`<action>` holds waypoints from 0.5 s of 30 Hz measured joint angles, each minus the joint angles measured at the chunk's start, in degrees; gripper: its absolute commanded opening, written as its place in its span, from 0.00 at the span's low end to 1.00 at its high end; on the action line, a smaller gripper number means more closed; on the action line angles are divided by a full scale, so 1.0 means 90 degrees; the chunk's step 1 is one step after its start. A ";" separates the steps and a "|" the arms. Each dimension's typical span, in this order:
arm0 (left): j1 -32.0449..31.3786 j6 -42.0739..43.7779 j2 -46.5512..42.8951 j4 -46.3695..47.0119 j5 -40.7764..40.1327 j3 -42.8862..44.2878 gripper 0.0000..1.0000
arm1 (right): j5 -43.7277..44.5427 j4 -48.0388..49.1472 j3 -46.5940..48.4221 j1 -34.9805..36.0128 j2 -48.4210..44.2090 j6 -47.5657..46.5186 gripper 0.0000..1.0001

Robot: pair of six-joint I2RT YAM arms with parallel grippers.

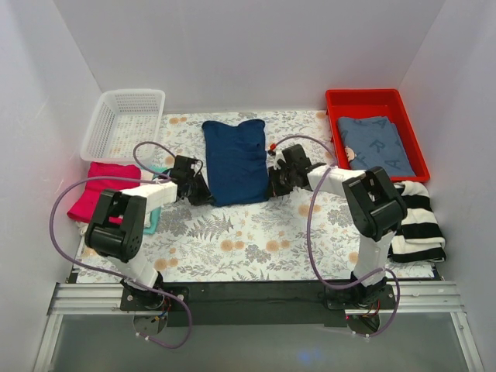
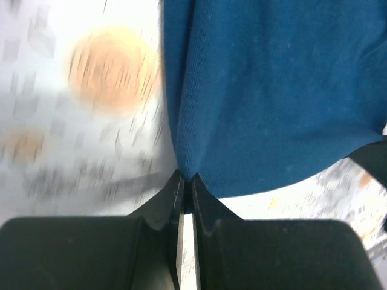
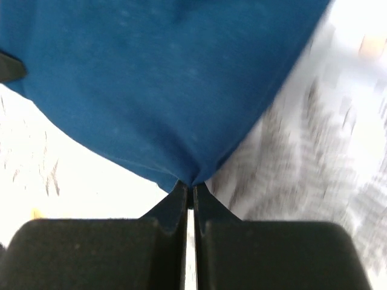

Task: Fold and stack the t-shirts
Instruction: Grab one side of the 2/3 rectangular tshirt with both arms, then fold the long partially folded tshirt into a neat square

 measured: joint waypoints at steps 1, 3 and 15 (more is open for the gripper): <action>0.0000 0.0002 -0.0194 -0.0148 -0.0005 -0.0141 0.00 | -0.0010 -0.0034 -0.0153 0.0005 -0.0124 -0.0002 0.01; 0.0000 -0.0015 -0.0576 -0.0493 0.0002 -0.0376 0.00 | -0.0017 -0.0097 -0.0544 0.0039 -0.0457 -0.0007 0.01; -0.0143 -0.0452 -0.3152 -0.1914 -0.0061 -0.0748 0.00 | -0.0005 -0.0631 -0.1902 0.0410 -0.3128 0.0257 0.01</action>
